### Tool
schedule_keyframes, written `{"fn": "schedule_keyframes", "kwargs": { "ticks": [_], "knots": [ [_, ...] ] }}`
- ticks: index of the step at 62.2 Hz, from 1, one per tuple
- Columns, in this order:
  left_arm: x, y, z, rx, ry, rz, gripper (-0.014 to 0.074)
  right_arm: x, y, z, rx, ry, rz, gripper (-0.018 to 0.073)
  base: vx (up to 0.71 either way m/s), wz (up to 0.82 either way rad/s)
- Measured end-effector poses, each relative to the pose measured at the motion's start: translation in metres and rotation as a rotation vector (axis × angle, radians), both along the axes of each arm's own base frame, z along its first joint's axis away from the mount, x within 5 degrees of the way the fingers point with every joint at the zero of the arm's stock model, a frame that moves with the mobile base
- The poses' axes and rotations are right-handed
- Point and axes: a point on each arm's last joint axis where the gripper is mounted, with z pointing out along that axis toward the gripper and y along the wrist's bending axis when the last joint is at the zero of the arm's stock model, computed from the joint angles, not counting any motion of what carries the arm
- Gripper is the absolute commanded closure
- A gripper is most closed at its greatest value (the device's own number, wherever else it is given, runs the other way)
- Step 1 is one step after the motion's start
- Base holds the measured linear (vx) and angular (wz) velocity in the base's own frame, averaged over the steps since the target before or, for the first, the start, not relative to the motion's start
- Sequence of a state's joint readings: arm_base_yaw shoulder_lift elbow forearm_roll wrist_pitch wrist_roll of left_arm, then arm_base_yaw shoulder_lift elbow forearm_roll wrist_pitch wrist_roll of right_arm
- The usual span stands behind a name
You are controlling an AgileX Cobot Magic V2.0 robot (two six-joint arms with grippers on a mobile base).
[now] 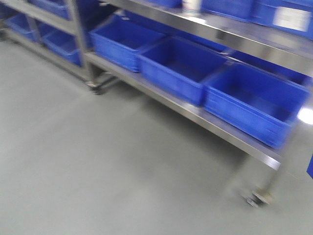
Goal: Pour parts from conveyor to right shelf
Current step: 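Drive along the yellow floor line toward the bin shelves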
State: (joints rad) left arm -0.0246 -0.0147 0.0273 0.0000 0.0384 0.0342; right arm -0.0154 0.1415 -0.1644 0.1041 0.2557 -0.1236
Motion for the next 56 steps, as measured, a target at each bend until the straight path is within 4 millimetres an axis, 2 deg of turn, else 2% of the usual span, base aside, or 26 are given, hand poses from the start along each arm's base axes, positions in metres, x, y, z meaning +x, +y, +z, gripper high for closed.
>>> {"fn": "schedule_keyframes", "kwargs": {
  "ticks": [36,56],
  "knots": [
    [0.0,0.0,0.0,0.0,0.0,0.0,0.0603,0.0,0.0,-0.0001,0.0,0.001,0.0,0.0568,0.35,0.97],
    [0.0,0.0,0.0,0.0,0.0,0.0,0.0603,0.0,0.0,-0.0001,0.0,0.001,0.0,0.0568,0.31,0.39]
  ]
}}
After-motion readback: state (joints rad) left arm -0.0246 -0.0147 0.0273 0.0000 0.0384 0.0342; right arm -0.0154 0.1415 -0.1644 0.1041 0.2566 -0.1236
